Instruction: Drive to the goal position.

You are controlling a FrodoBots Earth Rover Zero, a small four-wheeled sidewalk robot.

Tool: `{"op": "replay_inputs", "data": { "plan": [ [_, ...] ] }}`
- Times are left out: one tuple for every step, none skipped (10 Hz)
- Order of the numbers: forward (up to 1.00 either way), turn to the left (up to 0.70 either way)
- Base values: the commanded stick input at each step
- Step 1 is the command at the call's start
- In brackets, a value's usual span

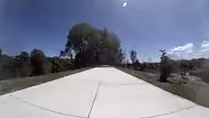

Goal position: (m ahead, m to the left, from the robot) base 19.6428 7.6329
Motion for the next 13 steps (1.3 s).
{"op": "replay_inputs", "data": {
  "plan": [
    [0.70,0.00],
    [0.70,0.00],
    [0.70,0.00],
    [0.70,0.00],
    [0.70,0.00],
    [0.70,0.00],
    [0.70,-0.14],
    [0.70,-0.28],
    [0.70,-0.21],
    [0.70,0.00],
    [0.70,0.00],
    [0.70,0.00],
    [0.70,0.00]
  ]
}}
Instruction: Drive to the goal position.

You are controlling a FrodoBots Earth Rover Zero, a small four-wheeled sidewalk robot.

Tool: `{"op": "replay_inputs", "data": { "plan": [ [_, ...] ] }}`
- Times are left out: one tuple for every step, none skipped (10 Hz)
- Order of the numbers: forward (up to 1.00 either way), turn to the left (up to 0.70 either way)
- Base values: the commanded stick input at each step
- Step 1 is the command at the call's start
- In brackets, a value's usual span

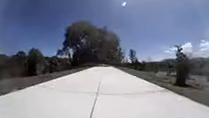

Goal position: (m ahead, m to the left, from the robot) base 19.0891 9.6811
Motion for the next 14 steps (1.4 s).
{"op": "replay_inputs", "data": {
  "plan": [
    [0.70,0.00],
    [0.70,0.00],
    [0.70,0.00],
    [0.70,0.00],
    [0.70,0.00],
    [0.70,0.00],
    [0.70,0.00],
    [0.70,0.00],
    [0.70,0.00],
    [0.70,0.00],
    [0.70,0.00],
    [0.70,0.00],
    [0.70,0.00],
    [0.70,0.00]
  ]
}}
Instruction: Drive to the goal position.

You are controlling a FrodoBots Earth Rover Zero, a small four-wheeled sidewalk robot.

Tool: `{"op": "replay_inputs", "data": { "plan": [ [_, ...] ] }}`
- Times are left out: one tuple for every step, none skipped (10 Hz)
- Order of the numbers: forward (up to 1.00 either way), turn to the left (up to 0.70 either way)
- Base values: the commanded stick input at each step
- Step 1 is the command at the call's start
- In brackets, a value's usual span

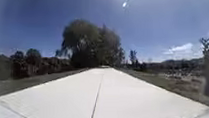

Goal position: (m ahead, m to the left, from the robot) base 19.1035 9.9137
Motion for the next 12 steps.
{"op": "replay_inputs", "data": {
  "plan": [
    [0.70,-0.05],
    [0.70,-0.27],
    [0.70,-0.27],
    [0.70,0.00],
    [0.70,0.00],
    [0.70,0.00],
    [0.70,0.00],
    [0.70,0.00],
    [0.70,0.00],
    [0.70,0.00],
    [0.70,0.00],
    [0.70,0.00]
  ]
}}
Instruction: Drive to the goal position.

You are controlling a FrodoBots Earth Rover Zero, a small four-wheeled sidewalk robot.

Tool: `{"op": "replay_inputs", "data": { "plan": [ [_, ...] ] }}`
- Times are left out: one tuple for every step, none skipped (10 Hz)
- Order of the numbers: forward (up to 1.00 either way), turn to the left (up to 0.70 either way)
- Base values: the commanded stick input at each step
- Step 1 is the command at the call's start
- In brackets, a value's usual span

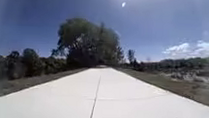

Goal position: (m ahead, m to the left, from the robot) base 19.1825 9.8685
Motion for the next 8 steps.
{"op": "replay_inputs", "data": {
  "plan": [
    [0.70,0.00],
    [0.70,0.00],
    [0.70,0.00],
    [0.70,0.00],
    [0.70,0.00],
    [0.70,0.00],
    [0.70,0.00],
    [0.70,0.00]
  ]
}}
